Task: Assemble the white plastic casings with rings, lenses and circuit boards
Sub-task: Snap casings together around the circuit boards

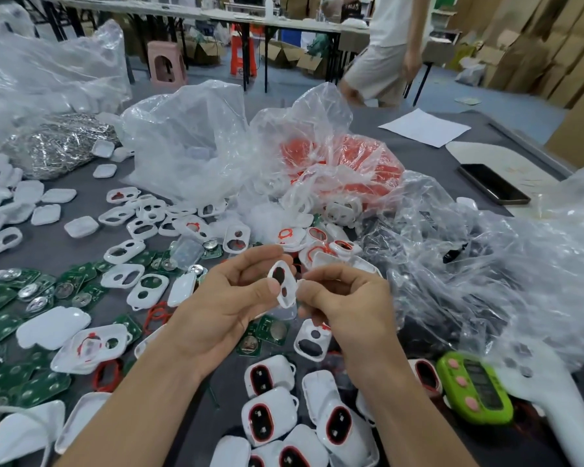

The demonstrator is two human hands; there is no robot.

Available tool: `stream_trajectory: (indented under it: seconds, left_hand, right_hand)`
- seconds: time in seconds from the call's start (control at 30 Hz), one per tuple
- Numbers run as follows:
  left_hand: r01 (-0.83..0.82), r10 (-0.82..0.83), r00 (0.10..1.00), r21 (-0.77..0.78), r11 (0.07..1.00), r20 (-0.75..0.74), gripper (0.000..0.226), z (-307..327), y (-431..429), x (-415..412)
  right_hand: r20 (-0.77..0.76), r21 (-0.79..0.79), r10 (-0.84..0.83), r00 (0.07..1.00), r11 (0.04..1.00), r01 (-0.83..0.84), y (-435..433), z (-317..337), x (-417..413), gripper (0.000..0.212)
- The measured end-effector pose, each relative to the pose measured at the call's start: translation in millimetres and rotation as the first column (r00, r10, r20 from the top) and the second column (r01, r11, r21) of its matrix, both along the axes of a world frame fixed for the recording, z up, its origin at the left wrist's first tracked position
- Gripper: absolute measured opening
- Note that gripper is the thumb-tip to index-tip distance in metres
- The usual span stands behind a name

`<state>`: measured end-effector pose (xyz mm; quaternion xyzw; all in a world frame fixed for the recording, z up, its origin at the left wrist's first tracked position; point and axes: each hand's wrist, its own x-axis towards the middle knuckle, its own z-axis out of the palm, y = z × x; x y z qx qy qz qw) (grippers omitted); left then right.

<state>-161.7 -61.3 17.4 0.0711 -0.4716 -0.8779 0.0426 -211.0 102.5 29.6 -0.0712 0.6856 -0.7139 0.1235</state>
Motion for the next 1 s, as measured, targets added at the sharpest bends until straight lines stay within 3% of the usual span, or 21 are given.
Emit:
stream_trajectory:
  seconds: [0.2,0.43,0.63,0.8,1.0]
  left_hand:
    - [0.01,-0.01,0.999,-0.003,1.0,-0.033,0.044,-3.5,1.7,-1.0]
    - [0.005,-0.002,0.996,0.035,0.999,-0.088,0.049,-4.8,2.6,-1.4]
    - [0.004,0.001,0.993,0.046,0.999,-0.121,0.051,-5.5,6.4,-1.3]
    - [-0.004,0.012,0.994,0.069,0.998,-0.111,0.049,-4.5,6.1,-1.1]
    - [-0.011,0.015,0.993,0.035,0.999,-0.118,0.051,-4.2,7.8,-0.5]
  right_hand:
    - [-0.14,0.153,-0.032,0.99,0.987,0.054,-3.8,-2.8,4.3,0.02]
    - [-0.113,0.167,-0.098,0.989,0.979,0.116,-6.9,-3.9,7.5,0.018]
    - [-0.039,0.101,-0.172,0.984,0.979,0.175,-9.7,-2.8,10.7,0.017]
    - [0.057,-0.021,-0.122,0.991,0.992,0.124,-11.3,-1.0,9.2,0.017]
    - [-0.101,0.131,-0.176,0.979,0.973,0.188,-11.9,-3.6,11.9,0.014]
